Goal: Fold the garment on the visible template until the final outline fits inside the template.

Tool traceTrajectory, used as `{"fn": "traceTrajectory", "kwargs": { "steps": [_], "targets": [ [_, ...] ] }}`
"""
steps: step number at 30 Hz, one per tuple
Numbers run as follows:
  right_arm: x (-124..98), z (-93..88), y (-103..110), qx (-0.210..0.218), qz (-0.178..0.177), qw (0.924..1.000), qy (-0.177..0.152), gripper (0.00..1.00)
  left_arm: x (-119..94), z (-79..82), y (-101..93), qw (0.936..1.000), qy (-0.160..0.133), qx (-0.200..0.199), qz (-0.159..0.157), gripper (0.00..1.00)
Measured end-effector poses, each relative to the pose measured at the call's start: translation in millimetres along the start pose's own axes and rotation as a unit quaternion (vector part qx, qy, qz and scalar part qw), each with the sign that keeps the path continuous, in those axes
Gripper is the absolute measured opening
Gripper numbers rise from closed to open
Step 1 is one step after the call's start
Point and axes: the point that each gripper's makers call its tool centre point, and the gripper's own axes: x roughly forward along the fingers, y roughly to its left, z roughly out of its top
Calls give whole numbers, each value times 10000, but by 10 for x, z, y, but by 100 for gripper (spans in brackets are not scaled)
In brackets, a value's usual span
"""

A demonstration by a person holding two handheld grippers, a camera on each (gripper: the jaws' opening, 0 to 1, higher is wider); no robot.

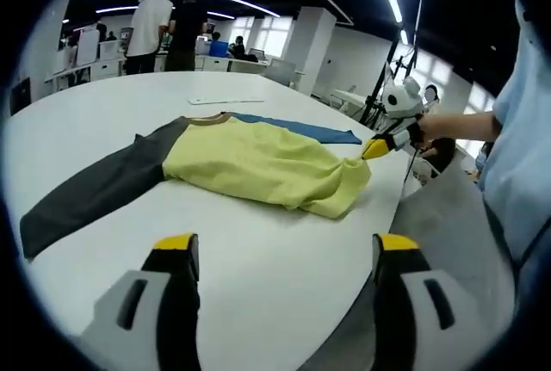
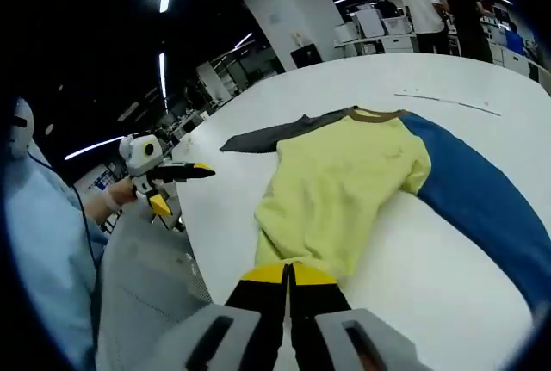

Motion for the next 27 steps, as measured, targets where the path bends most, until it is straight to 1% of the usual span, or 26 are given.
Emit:
{"fn": "traceTrajectory", "kwargs": {
  "steps": [2,4,5,7,8,9,10,11,16,20,24,27],
  "targets": [
    [120,152,1,-99,72,9999,-32,0,-7,-6,4,10000,-3,-19,10,80],
    [229,249,-15,-136,105,9999,-16,0,-13,-3,6,10000,-14,-17,25,80],
    [309,305,-35,-273,112,9996,20,0,-19,1,3,10000,-23,-23,29,80],
    [448,353,-96,-396,50,9991,169,0,-28,5,5,10000,-34,-28,47,80],
    [502,373,-123,-523,25,9984,209,0,-32,5,6,10000,-34,-29,53,80],
    [581,382,-163,-566,-22,9979,323,0,-38,5,6,10000,-38,-29,58,80],
    [605,388,-171,-568,-39,9978,335,0,-44,6,9,10000,-43,-36,69,80],
    [678,413,-199,-681,-61,9970,357,0,-54,7,12,9999,-48,-39,81,80],
    [932,456,-303,-731,-150,9957,551,0,-81,0,12,9999,-57,-58,118,80],
    [1058,394,-363,-866,-173,9929,792,0,-92,-9,11,9999,-68,-82,133,80],
    [1073,352,-395,-801,-187,9929,862,0,-103,-14,6,9998,-86,-104,151,80],
    [1055,341,-393,-845,-187,9922,894,0,-107,-22,7,9998,-80,-110,158,80]
  ]
}}
